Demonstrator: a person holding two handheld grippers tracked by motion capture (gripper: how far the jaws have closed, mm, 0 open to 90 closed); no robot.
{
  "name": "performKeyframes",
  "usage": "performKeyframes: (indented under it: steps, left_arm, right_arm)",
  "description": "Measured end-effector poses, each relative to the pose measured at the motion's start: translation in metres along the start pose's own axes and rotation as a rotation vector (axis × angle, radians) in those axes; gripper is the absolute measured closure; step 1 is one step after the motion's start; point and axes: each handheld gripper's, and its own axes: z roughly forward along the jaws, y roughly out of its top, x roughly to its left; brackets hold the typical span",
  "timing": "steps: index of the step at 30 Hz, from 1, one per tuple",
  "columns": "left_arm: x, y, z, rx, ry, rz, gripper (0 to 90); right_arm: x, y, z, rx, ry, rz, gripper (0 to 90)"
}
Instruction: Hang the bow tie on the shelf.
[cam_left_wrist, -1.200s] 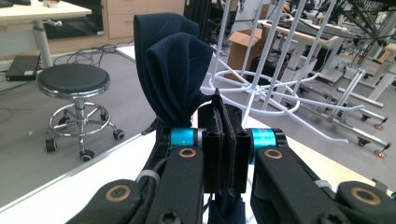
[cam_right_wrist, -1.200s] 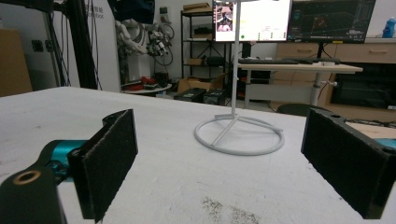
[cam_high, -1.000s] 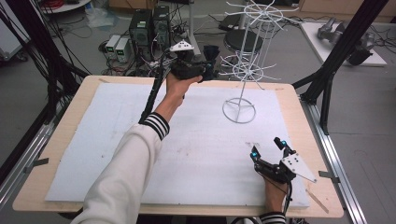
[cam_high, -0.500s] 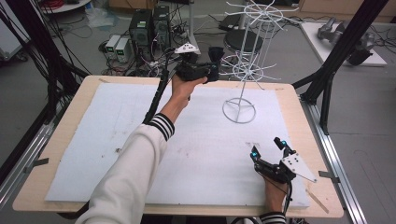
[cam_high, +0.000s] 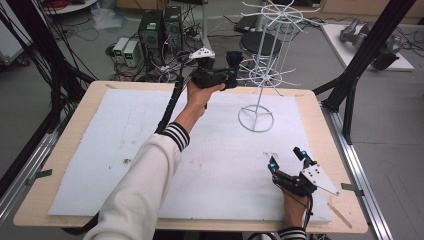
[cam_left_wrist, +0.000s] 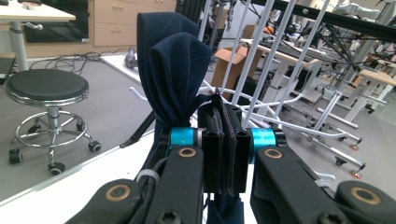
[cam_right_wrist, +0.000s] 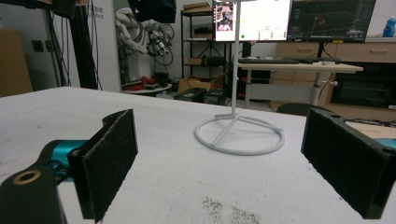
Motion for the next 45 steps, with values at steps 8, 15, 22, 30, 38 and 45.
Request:
performKeyframes:
  steps: [8, 15, 22, 30, 38, 45]
  left_arm:
    - [-0.004, -0.001, 0.004, -0.003, -0.012, 0.0, 87.0]
    - [-0.007, -0.004, 0.008, 0.01, -0.027, 0.014, 87.0]
    - [-0.01, -0.005, 0.01, 0.02, -0.032, 0.027, 87.0]
    - [-0.011, -0.006, 0.011, 0.027, -0.03, 0.024, 86.9]
    - [-0.027, 0.005, 0.021, 0.051, -0.045, 0.065, 85.6]
    - [-0.027, 0.002, 0.022, 0.073, -0.034, 0.063, 84.9]
  right_arm:
    - [0.0, 0.0, 0.0, 0.0, 0.0, 0.0, 9.8]
    - [0.0, 0.0, 0.0, 0.002, 0.001, -0.001, 9.8]
    - [0.0, 0.0, 0.0, 0.002, 0.0, -0.001, 9.8]
    - [0.0, 0.0, 0.0, 0.002, 0.0, 0.0, 9.8]
    - [0.0, 0.0, 0.0, 0.001, 0.0, 0.004, 9.8]
    - [0.0, 0.0, -0.001, 0.001, 0.004, 0.009, 9.8]
